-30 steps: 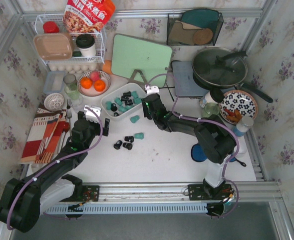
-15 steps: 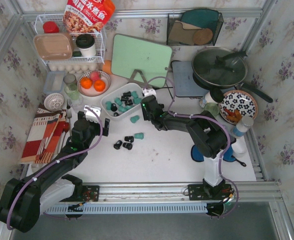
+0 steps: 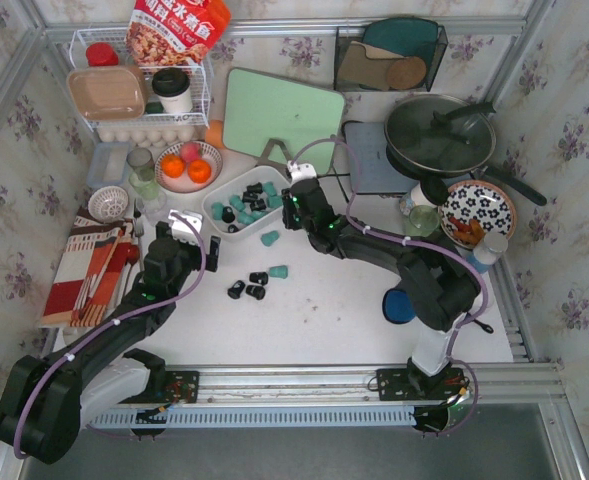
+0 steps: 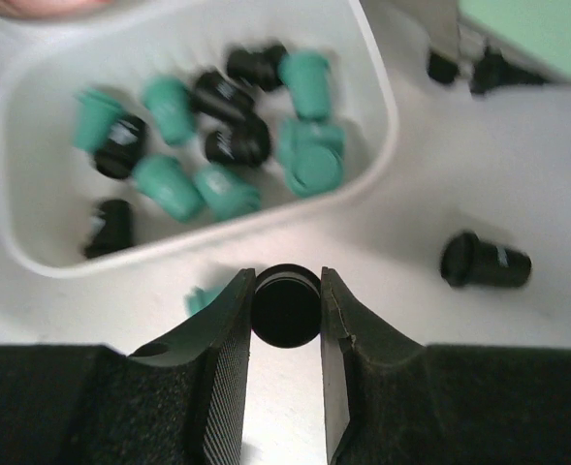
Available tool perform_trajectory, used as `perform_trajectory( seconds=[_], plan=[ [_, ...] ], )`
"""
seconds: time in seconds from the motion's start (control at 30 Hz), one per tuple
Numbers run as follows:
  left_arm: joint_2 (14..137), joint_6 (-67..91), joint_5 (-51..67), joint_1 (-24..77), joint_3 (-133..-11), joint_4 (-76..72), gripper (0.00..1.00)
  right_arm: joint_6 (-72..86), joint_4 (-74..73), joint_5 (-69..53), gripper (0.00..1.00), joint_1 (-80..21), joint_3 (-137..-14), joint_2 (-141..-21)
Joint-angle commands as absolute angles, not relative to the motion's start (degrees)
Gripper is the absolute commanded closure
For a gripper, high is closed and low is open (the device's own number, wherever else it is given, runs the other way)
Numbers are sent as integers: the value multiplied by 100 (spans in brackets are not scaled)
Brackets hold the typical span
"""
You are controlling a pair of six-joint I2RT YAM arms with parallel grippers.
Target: Mix the coffee capsules in the storage basket
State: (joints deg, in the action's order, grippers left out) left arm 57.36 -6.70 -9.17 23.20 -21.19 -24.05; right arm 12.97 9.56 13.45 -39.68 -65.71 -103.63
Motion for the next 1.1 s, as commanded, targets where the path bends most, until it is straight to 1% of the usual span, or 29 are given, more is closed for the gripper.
perform_trajectory(
  seconds=[0.0, 0.13, 0.33, 0.47, 0.57, 0.63, 0.7, 0.77, 0.83, 0.97, 1.07],
  plan=[
    [5748, -637, -877, 2312, -2171, -2470, 0, 1484, 1927, 658, 85, -3972, -6726, -10159],
    [5747, -633, -881, 2312, -2171, -2470, 0, 1414, 2287, 273, 86, -3973, -7320, -10707],
    [5730, -616, -907, 2307, -2162, -2475, 0, 1521, 2159, -277, 85, -3972, -8528, -11947],
    [5739, -614, -914, 2312, -2162, -2471, 0, 1635, 1863, -325, 83, -3972, -9116, -12559],
    [5746, -614, -919, 2312, -2171, -2471, 0, 1690, 1499, -189, 76, -3973, -9395, -12852],
    [5751, -607, -931, 2312, -2179, -2466, 0, 1645, 1337, -92, 67, -3972, -9439, -12916],
    [5766, -614, -918, 2312, -2188, -2457, 0, 1555, 1189, 16, 59, -3972, -9440, -12893],
    [5766, -615, -914, 2312, -2188, -2454, 0, 1470, 1079, 150, 55, -3973, -9405, -12813],
    [5770, -615, -914, 2312, -2188, -2453, 0, 1370, 1038, 246, 48, -3969, -9316, -12639],
    [5757, -611, -901, 2312, -2188, -2463, 0, 1161, 1006, 272, 41, -3973, -9064, -12209],
    [5752, -610, -913, 2312, -2180, -2461, 0, 1037, 1015, 297, 40, -3968, -8804, -11783]
  ],
)
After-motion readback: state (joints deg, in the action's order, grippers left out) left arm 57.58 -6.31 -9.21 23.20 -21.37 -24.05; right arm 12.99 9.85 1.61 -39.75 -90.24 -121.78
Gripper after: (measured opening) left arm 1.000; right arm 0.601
